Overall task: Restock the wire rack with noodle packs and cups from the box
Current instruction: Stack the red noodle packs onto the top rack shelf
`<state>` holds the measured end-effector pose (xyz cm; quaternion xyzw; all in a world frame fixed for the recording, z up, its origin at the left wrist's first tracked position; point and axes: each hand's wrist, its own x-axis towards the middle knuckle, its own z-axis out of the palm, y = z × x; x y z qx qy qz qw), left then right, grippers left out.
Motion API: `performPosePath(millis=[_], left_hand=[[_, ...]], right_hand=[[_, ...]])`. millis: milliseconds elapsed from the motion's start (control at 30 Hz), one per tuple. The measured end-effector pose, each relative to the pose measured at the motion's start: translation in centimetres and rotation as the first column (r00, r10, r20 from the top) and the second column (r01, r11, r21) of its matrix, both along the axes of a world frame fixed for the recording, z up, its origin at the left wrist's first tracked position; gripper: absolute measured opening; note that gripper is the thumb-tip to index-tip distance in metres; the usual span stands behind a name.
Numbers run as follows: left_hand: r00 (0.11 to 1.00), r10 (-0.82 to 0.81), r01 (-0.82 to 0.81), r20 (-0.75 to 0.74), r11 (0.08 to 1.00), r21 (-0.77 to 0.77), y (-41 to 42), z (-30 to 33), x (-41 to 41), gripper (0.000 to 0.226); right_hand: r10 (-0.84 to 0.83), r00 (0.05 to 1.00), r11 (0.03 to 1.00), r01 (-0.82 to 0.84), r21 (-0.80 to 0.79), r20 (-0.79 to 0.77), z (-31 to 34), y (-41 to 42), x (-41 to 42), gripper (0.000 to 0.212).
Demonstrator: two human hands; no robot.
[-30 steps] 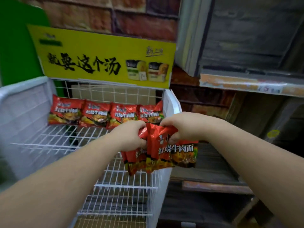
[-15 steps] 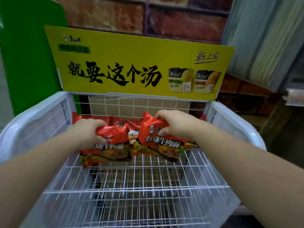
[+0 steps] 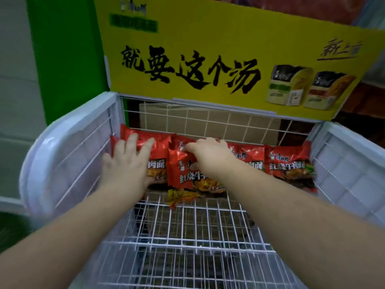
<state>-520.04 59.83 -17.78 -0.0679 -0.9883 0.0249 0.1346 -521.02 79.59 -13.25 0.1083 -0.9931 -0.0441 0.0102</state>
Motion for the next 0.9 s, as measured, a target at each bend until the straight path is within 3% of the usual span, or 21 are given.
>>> performPosePath(millis=[133,300,400,533,633,733,833,900], left_hand=[[0.984,-0.016,-0.001,0.180,0.995,0.097,0.2,-2.3,0.4,0.120],[0.989,-0.050,0.043,0.137,0.998,0.056,-0.5,-4.3,-0.6,0.114],[0.985,-0.078,0.065,0.152,0.994,0.085,-1.0,-4.4,-1.6,0.111],[0.963,-0.048,0.030,0.264,0.997,0.073,-0.6,-2.9,-1.4,0.111],[0.979,-0.128,0.120,0.160,0.991,0.058,2.4,-1.7,0.0,0.120],[0.956,-0.283,0.282,0.075,0.959,0.022,6.0,-2.8,0.9,0.119],[0.965,-0.247,0.242,0.089,0.968,0.064,7.4,-4.0,-0.1,0.119],[0.974,-0.199,0.199,0.104,0.980,0.013,7.5,-4.4,-0.5,0.114]], right_hand=[[-0.075,0.992,0.997,0.077,0.015,-0.102,-0.5,-0.6,-0.5,0.051],[-0.191,0.963,0.980,0.178,-0.084,-0.192,-1.7,-0.2,0.2,0.072],[-0.215,0.973,0.962,0.195,-0.194,-0.089,-1.8,0.8,1.5,0.092],[-0.233,0.963,0.969,0.241,-0.048,0.136,-3.4,1.8,3.1,0.124],[-0.224,0.967,0.974,0.225,0.005,0.117,-5.1,1.9,3.3,0.124],[-0.178,0.984,0.980,0.180,-0.091,0.032,-5.7,1.6,2.4,0.115],[-0.158,0.987,0.974,0.151,-0.166,-0.028,-6.3,1.4,1.0,0.114],[-0.146,0.989,0.970,0.136,-0.199,-0.035,-6.7,1.6,0.5,0.116]])
